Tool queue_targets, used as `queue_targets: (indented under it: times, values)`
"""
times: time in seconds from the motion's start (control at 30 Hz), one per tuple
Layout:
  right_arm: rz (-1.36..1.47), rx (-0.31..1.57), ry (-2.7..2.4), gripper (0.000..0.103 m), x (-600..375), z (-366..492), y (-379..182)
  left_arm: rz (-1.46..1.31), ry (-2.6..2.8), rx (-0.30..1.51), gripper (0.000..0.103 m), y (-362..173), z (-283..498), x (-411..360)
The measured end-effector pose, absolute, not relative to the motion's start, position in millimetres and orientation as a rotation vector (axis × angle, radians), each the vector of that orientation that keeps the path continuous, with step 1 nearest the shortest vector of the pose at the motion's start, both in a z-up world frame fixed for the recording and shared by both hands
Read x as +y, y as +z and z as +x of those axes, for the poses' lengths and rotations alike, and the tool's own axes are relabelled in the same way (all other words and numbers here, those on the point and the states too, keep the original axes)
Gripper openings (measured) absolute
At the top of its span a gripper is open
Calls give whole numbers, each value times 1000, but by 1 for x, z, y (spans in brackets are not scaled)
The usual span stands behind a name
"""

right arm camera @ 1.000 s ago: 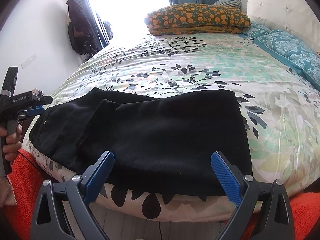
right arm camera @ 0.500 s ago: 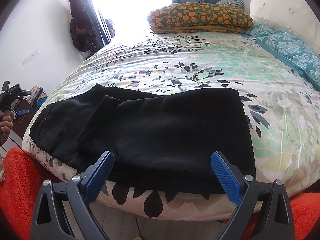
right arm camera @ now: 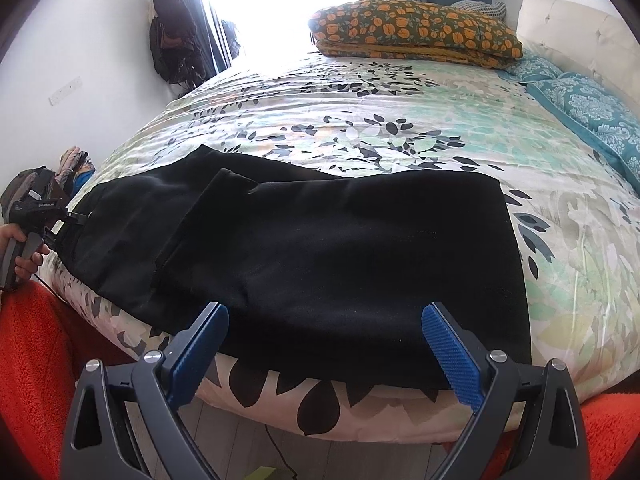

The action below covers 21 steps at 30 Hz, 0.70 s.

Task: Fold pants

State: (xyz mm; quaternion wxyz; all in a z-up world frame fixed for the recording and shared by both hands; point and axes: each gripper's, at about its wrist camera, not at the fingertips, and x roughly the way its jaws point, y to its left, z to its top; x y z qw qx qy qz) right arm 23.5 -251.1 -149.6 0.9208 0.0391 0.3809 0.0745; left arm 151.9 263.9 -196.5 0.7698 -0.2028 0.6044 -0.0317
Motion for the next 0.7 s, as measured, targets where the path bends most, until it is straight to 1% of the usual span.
queue_targets:
  times: [0.07,0.1,0.13,0.17,0.2,0.23,0.27,0.37,0.5,0.7]
  values:
    - [80,780,155,97,-251,24,-149,-425,-39,1333,102,-196,154,259]
    - [83,779,155,97,-251,25,-149,-431,-26,1350,100,-195,155,259]
    - [88,778,153,97,-252,26,-149,-443,-3,1345,87,-193,155,259]
    - [94,777,150,97,-253,26,-149,-453,-2,1324,62,-188,153,259]
    - [101,774,148,97,-254,26,-148,-446,3,1296,51,-180,151,259]
    - [109,771,146,97,-256,26,-147,-438,13,1278,31,-173,149,258]
    - [118,766,144,97,-257,25,-146,-438,31,1263,22,-166,146,259]
    - [144,751,135,97,-264,24,-143,-505,8,1176,15,-141,133,257]
    - [209,732,100,97,-281,24,-139,-630,-139,1047,12,-94,114,239]
    - [294,677,55,97,-304,21,-129,-683,-411,965,11,-44,110,152]
